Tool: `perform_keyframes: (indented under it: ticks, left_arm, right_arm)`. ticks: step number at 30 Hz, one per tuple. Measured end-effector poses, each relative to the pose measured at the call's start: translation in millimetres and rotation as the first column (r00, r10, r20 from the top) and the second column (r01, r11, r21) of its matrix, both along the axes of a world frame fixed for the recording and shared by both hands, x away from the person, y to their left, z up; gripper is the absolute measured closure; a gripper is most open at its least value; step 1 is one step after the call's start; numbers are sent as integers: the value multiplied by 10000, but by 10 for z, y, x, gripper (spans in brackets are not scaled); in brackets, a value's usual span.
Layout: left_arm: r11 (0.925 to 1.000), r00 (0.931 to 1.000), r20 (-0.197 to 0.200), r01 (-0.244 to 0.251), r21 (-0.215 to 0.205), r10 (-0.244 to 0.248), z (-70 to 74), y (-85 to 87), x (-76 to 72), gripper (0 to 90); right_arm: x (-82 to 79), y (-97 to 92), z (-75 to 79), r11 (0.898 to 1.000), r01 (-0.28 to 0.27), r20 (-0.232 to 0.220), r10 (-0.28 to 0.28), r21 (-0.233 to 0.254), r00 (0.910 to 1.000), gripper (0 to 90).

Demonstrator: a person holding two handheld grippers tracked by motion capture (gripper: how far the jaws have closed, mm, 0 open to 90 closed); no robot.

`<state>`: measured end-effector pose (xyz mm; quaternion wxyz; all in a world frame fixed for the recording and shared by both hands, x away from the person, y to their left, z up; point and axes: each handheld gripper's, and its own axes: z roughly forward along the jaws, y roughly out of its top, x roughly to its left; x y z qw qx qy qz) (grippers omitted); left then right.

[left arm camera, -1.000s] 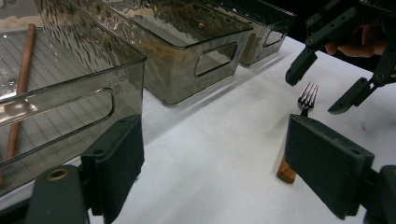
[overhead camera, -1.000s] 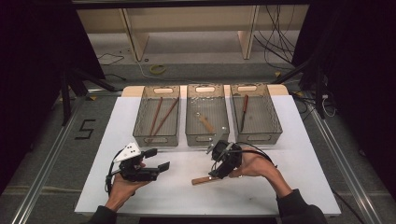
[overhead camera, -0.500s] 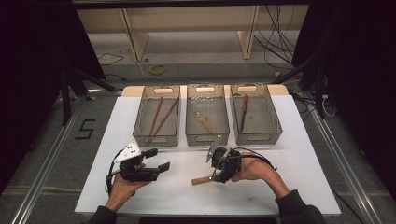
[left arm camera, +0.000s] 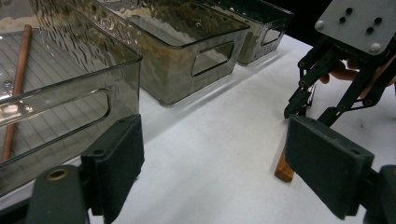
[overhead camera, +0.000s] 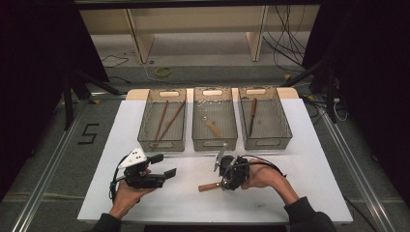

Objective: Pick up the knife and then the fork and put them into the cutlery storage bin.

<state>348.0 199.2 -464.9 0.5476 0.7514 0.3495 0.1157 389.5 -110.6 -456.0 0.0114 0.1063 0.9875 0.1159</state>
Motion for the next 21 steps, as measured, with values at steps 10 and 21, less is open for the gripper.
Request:
perform_keyframes:
  ticks: [10,21]
  left_arm:
    - [10000,10000,3,0,2,0,0,0,0,192]
    - [10000,10000,-5,-6,-13,6,1,-1,-3,193]
  right_arm:
    - [-10,13,-25,9990,-351,97,354,-271,9993,691]
    - [-51,35,-24,9965,-751,117,756,-379,9971,779]
